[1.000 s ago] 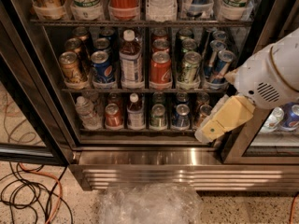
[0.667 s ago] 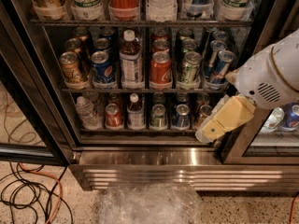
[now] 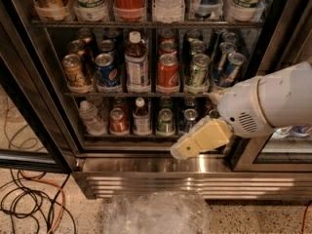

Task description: Pick pepsi can from middle shelf of fridge

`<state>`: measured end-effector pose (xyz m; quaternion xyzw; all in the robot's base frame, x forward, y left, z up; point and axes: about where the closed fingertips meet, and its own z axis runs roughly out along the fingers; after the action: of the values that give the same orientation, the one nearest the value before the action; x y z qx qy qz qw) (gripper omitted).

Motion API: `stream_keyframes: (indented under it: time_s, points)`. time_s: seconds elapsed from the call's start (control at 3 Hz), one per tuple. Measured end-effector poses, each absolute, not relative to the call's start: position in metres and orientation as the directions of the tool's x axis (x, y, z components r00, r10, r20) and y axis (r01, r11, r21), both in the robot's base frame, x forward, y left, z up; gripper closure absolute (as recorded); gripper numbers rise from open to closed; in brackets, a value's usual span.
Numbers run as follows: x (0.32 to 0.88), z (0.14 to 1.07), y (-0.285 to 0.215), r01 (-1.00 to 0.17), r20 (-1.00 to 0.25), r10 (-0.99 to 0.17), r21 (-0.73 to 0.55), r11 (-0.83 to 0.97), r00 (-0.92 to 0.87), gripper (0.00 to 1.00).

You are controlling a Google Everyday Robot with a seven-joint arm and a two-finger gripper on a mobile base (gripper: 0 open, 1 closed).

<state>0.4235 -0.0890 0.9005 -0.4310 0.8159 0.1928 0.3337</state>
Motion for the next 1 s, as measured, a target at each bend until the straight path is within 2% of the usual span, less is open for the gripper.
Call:
stream_keyframes:
  time_s: [0.33,1.0]
  points:
    - [0.4191,0.8906,-0.0488,-0.850,-0.768,-0.516,0.070,0.521,-0.380,0.00]
    - [0.4171,0.8941,-0.0436,-0.842,-0.774,-0.506,0.062,0.536,-0.379,0.00]
